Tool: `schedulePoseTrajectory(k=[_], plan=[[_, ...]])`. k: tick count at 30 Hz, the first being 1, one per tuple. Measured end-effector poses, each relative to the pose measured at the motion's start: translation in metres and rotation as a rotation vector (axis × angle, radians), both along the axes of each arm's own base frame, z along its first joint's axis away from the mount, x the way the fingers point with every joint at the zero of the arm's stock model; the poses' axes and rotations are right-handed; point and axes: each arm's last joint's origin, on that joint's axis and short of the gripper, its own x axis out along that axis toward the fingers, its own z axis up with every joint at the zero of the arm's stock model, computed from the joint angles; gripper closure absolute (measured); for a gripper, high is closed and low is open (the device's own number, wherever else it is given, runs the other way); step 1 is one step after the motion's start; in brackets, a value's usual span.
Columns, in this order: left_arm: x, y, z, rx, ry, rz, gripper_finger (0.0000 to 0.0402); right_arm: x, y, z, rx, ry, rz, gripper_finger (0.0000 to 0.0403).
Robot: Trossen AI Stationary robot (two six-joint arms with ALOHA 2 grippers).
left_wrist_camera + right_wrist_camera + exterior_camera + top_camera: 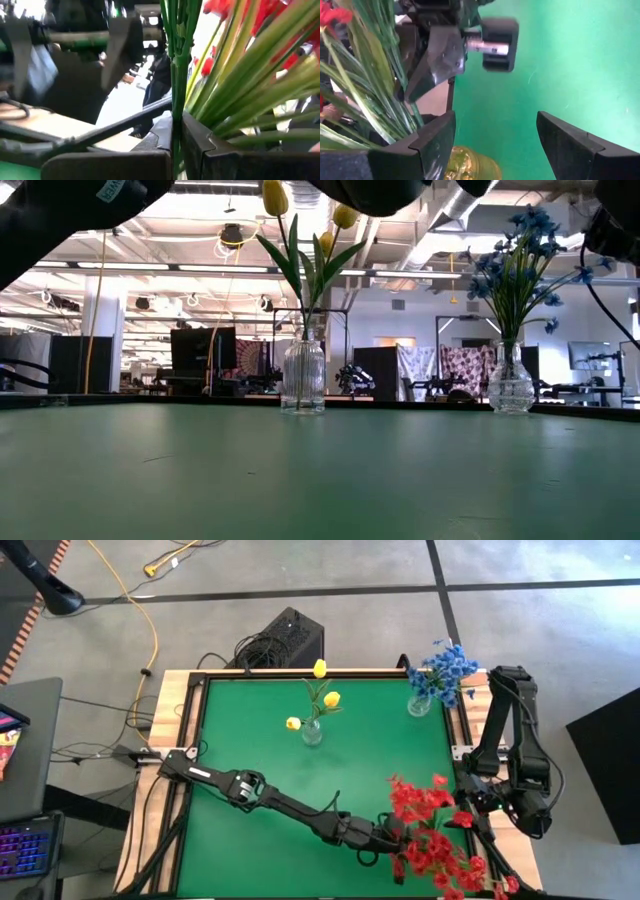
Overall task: Sort flowers into vase by color
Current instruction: Put the red flowers into the yellow vase
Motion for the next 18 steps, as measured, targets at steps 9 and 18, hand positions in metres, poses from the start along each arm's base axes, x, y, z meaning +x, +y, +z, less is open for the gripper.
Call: schedulePoseTrajectory(k=[9, 18], plan=[[-0.002, -0.007, -0.003, 0.024, 0.033, -0.001, 0.0401, 0.0, 0.0, 0.0, -0.003, -0.016, -0.015, 0.0097], [-0.004, -0.011, -0.001, 0.038, 0.009, 0.017, 0.0401, 0.0, 0.0, 0.0, 0.022, -0.007, -0.024, 0.0097]])
